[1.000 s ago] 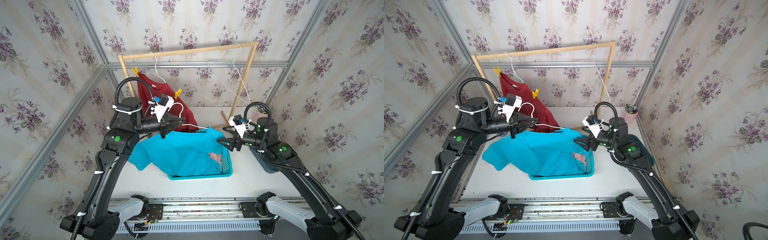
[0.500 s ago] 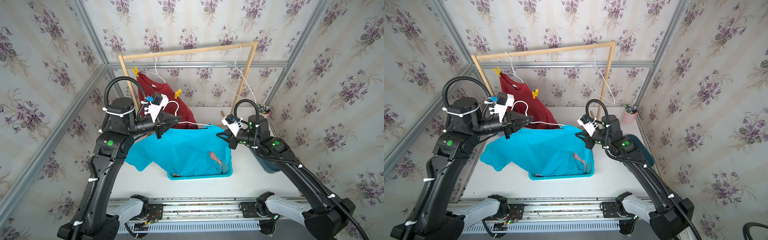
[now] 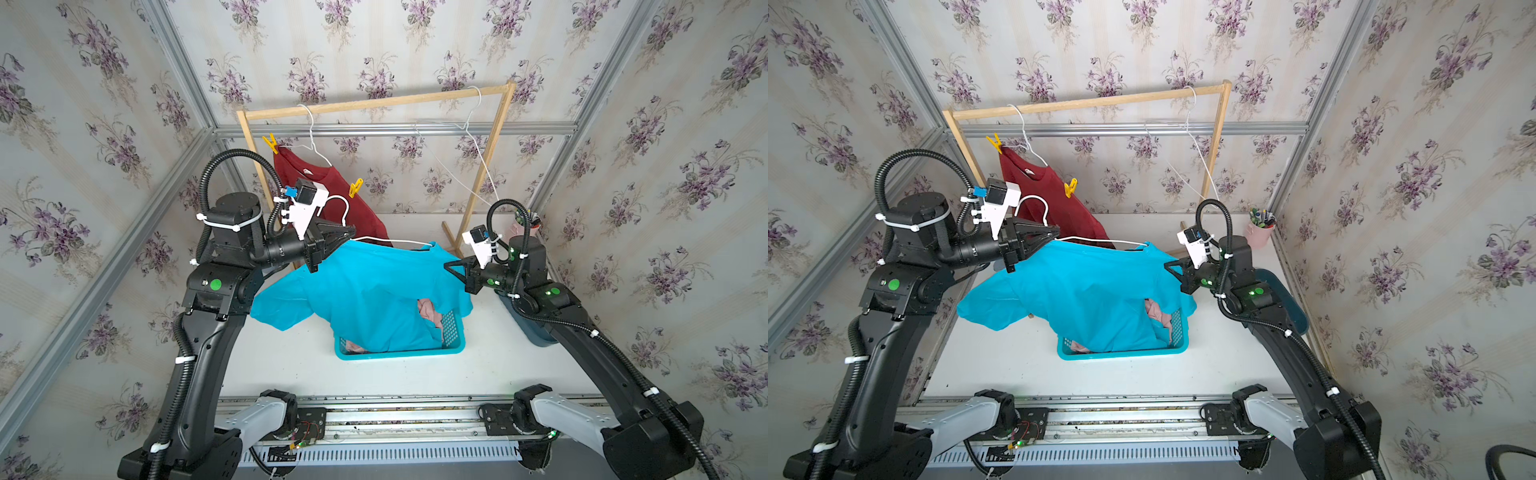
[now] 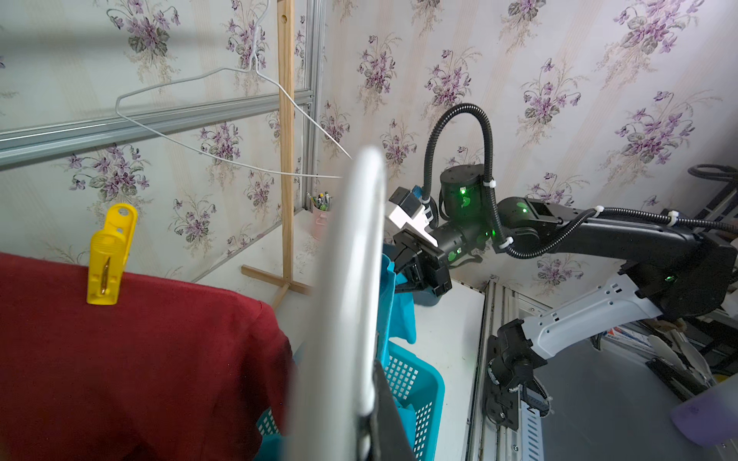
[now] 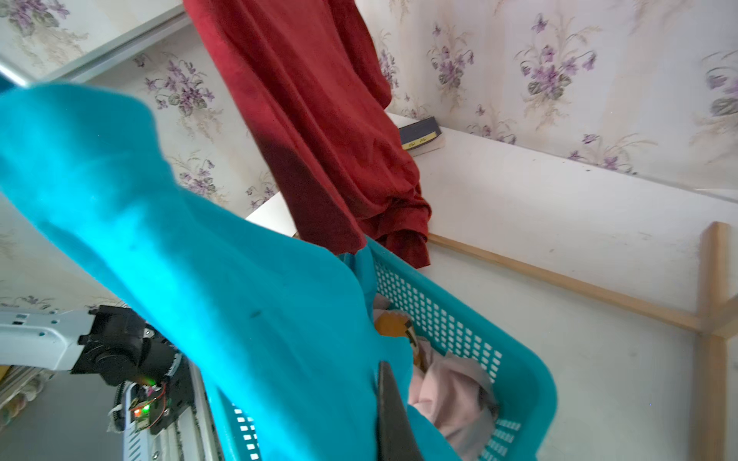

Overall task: Remove the clothespins securing t-shirts to the hanger
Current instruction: Remove the T-shirt from the hanger.

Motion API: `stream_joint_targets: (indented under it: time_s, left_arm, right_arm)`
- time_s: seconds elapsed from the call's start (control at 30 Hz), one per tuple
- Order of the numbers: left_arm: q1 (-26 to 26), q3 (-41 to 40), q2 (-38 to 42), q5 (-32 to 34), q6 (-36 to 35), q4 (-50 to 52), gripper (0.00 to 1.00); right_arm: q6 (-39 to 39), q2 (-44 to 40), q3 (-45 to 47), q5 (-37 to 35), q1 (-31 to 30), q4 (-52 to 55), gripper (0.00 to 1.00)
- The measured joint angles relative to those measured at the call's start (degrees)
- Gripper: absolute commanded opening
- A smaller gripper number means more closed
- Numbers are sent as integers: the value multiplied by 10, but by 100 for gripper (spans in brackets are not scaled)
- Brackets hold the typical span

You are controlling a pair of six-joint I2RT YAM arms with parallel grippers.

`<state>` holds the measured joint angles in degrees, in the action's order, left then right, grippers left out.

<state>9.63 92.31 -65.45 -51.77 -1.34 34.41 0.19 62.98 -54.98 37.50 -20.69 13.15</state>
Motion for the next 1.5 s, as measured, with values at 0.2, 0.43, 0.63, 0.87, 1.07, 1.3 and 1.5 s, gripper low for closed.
stream_joint_targets:
  time_s: [0.2,0.43,0.63,0.87,1.07,1.3,1.5]
  left_arm:
    - [7,-51,7,7,83,-104,0]
    - [70,-57,0,43,126,-170,0]
    - [156,-57,-13,114,130,-206,0]
    - [198,-80,-40,171,158,-254,0]
    - [201,-117,-38,209,180,-307,0]
    - [201,-130,-46,232,204,-357,0]
    - [201,-147,-46,245,207,-366,0]
  right_arm:
    - [16,19,17,4,-64,-24,0]
    - [37,9,13,-46,-71,-46,0]
    - [33,-13,23,-96,-71,-46,0]
    - [108,-76,125,-84,-71,-140,0]
    - [219,-151,242,-126,-71,-289,9]
    - [332,-64,251,-96,-83,-403,42]
    - [308,-98,211,-101,-89,-355,0]
